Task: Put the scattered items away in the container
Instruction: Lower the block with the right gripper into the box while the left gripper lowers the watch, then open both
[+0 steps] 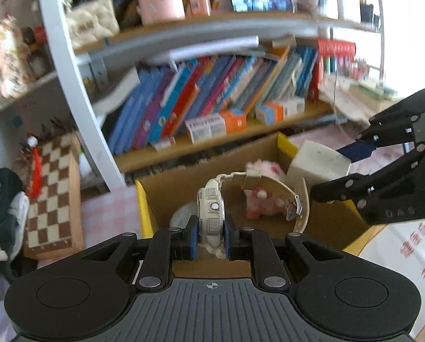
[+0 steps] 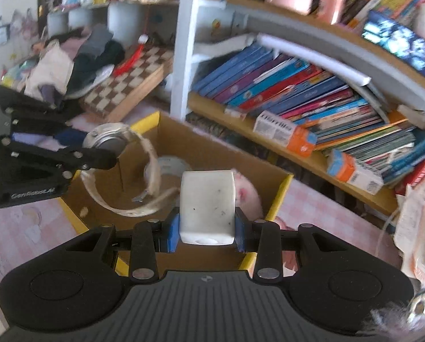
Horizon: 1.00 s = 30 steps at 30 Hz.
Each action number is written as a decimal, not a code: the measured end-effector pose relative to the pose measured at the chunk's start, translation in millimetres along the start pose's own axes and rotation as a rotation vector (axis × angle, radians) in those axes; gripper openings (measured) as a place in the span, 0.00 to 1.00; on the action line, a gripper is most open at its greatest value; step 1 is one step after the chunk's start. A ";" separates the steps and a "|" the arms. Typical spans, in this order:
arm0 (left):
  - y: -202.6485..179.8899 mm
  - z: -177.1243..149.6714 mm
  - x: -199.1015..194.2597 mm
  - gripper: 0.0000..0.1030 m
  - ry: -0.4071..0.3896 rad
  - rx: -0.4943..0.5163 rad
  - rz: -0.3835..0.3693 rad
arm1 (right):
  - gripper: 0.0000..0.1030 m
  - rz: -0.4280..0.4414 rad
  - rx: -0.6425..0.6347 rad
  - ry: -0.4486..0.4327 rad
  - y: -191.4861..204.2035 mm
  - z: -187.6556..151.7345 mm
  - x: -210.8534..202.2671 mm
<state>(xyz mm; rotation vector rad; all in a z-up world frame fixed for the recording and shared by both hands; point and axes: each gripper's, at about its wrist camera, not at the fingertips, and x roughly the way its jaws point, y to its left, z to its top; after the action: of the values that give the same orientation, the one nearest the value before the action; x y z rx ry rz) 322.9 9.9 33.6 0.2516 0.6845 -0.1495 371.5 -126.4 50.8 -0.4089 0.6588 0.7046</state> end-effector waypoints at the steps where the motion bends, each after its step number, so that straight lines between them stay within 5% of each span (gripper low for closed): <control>1: -1.3 -0.1 6.7 0.16 0.023 0.016 0.000 | 0.34 0.007 -0.012 0.017 0.1 -0.6 7.9; 15: -15.8 -5.4 78.5 0.16 0.290 0.182 0.002 | 0.34 0.156 -0.218 0.273 -2.8 0.1 91.9; 30: -14.5 -10.4 109.0 0.16 0.405 0.186 -0.026 | 0.34 0.229 -0.277 0.381 3.8 -0.4 132.5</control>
<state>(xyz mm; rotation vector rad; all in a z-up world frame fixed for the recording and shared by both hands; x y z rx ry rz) 396.9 -7.0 -46.7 0.4587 1.0783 -0.1893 445.0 -63.0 -39.5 -0.7422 0.9815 0.9515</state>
